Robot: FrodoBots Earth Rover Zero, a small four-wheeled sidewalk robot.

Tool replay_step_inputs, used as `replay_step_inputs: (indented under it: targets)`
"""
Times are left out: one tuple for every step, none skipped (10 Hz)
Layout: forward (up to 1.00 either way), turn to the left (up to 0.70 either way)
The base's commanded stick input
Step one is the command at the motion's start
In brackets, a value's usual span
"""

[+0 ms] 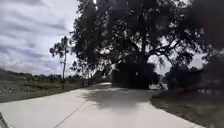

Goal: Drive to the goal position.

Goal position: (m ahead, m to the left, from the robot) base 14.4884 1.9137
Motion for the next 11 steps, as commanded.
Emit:
replay_step_inputs:
  targets:
    - [0.85, 0.0]
    - [0.85, 0.0]
    - [0.85, 0.0]
    - [0.85, 0.0]
    - [0.85, 0.0]
    - [0.85, 0.0]
    - [0.85, 0.0]
    - [0.85, 0.0]
    - [0.85, 0.0]
    - [0.85, 0.0]
    - [0.85, 0.0]
